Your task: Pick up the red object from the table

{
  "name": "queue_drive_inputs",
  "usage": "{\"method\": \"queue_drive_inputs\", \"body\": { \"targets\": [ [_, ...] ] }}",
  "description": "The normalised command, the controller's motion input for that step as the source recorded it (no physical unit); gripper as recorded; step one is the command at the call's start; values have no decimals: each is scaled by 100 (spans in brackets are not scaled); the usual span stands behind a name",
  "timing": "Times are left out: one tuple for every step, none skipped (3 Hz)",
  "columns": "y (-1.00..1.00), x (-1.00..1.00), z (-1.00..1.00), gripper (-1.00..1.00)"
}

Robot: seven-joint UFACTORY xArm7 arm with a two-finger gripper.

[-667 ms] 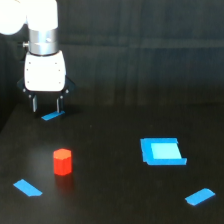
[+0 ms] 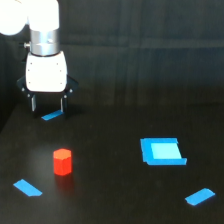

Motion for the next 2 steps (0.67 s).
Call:
{"method": "queue_drive_inputs", "body": {
  "targets": [
    [-46, 18, -7, 96],
    [-70, 18, -9, 97]
  ]
}}
